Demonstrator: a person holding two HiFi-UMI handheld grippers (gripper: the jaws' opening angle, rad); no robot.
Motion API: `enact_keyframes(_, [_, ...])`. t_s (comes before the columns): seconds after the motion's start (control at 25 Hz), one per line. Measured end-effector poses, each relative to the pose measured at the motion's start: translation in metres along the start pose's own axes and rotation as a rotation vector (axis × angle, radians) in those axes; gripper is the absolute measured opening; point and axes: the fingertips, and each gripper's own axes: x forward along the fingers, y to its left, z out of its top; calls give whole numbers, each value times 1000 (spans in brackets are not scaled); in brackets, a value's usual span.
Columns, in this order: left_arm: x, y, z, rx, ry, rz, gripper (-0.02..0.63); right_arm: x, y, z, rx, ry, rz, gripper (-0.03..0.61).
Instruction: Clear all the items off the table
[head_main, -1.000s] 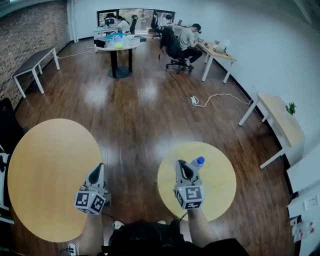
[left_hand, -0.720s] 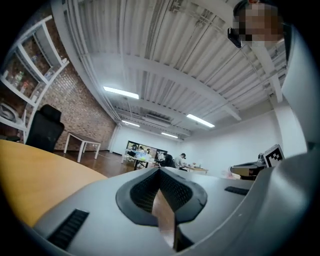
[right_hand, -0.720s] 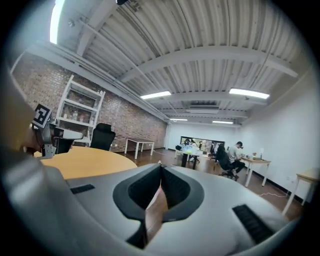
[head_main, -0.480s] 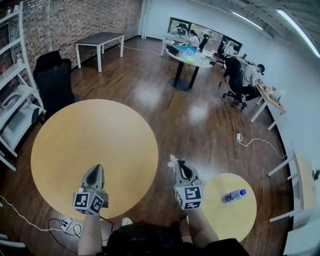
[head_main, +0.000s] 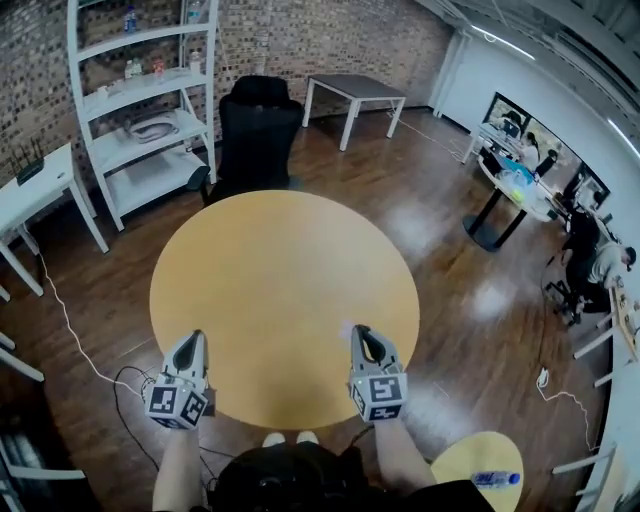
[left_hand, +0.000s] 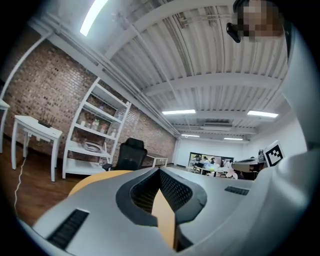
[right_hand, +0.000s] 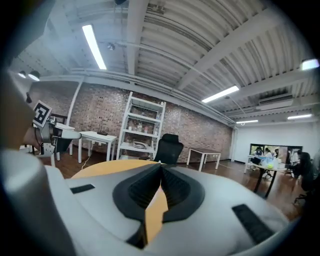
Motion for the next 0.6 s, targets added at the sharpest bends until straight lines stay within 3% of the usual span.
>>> enact_keyframes(0.28, [-49,58,-6,7,28,239,2,78,72,0,-20,14,253,2])
enact_keyframes(0.6, [-80,95,-26,-32,88,434,2,150,138,-14,-69,68,475,2])
